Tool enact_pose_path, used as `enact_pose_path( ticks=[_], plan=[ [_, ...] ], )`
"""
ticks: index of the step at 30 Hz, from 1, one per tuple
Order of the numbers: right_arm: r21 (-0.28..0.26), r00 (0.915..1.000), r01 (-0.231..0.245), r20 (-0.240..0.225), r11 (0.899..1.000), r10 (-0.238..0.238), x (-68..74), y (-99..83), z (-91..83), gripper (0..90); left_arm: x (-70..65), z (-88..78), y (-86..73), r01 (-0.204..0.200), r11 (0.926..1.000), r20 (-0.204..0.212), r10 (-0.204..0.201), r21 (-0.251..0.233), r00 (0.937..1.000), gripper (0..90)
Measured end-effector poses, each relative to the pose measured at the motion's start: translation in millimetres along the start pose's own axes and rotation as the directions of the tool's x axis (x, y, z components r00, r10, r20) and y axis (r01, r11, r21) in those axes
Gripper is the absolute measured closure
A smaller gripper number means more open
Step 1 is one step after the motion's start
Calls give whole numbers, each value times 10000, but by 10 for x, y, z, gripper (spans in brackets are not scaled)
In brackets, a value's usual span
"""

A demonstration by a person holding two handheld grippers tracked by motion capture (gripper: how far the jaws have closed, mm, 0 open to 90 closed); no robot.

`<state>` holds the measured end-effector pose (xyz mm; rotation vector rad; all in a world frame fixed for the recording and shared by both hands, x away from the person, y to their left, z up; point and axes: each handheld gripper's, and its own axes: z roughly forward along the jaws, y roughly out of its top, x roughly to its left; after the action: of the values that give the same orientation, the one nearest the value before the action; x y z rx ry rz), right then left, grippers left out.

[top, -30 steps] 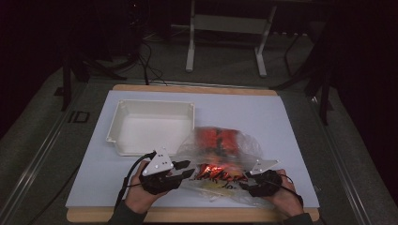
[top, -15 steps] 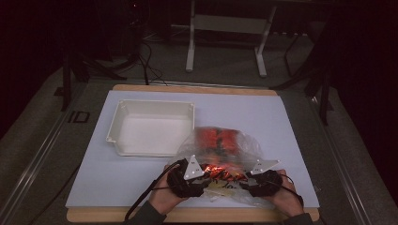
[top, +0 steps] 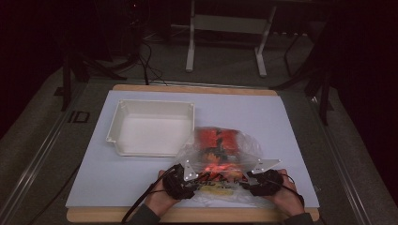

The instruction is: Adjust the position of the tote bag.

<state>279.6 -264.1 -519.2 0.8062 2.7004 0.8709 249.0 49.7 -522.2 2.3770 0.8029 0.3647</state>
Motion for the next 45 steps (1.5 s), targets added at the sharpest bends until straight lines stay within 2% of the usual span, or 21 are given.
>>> enact_pose_path(
  ticks=[1,3,4,9,12,15,17,20,23,27,30,37,40,42,45],
  plan=[
    [8,10000,-10,4,10000,10,-3,-1,-1,491,23,9,-17,110,9999,19,-110,-12,9999,519],
    [24,10000,-3,74,10000,3,-10,-2,-3,497,102,16,-47,609,9980,226,-606,-143,9979,524],
    [56,9999,-50,137,10000,49,-15,-3,-8,508,123,15,-53,681,9976,250,-677,-158,9974,529],
    [97,9993,-73,372,9999,70,-43,-6,-22,531,170,-12,-75,683,9976,-4,-683,-123,9977,546],
    [198,9985,2,555,9998,-13,-56,0,-33,543,198,-25,-98,807,9966,-108,-809,-167,9967,571],
    [372,9966,106,813,9992,-137,-65,7,-48,548,230,-43,-124,925,9955,-391,-932,-195,9949,600],
    [473,9948,164,996,9987,-211,-81,7,-65,552,267,-52,-153,1182,9927,-358,-1190,-258,9922,612],
    [484,9950,132,980,9987,-179,-94,4,-82,553,299,-64,-181,1297,9910,-371,-1309,-318,9907,617],
    [298,9972,269,686,9992,-289,-109,-10,-137,551,299,-62,-181,1408,9894,-455,-1424,-355,9888,621],
    [-68,9984,384,424,9992,-381,-114,-35,-244,536,283,-63,-177,1298,9905,-450,-1318,-453,9903,614],
    [-556,9991,392,208,9977,-381,-110,-48,-362,532,282,-74,-175,1352,9894,-398,-1374,-521,9897,609],
    [-1297,9982,553,292,9900,-519,-71,-55,-618,524,266,-162,-175,1279,9866,-290,-1314,-1015,9909,594],
    [-1616,9986,470,315,9857,-424,-64,-85,-712,523,257,-218,-182,1259,9844,-303,-1305,-1230,9910,593],
    [-1523,9988,407,329,9875,-361,-64,-116,-726,525,252,-254,-183,1244,9814,-274,-1297,-1460,9912,593],
    [-865,9983,406,464,9954,-366,-67,-170,-630,529,255,-288,-163,1225,9774,-389,-1310,-1725,9906,595]
  ],
)
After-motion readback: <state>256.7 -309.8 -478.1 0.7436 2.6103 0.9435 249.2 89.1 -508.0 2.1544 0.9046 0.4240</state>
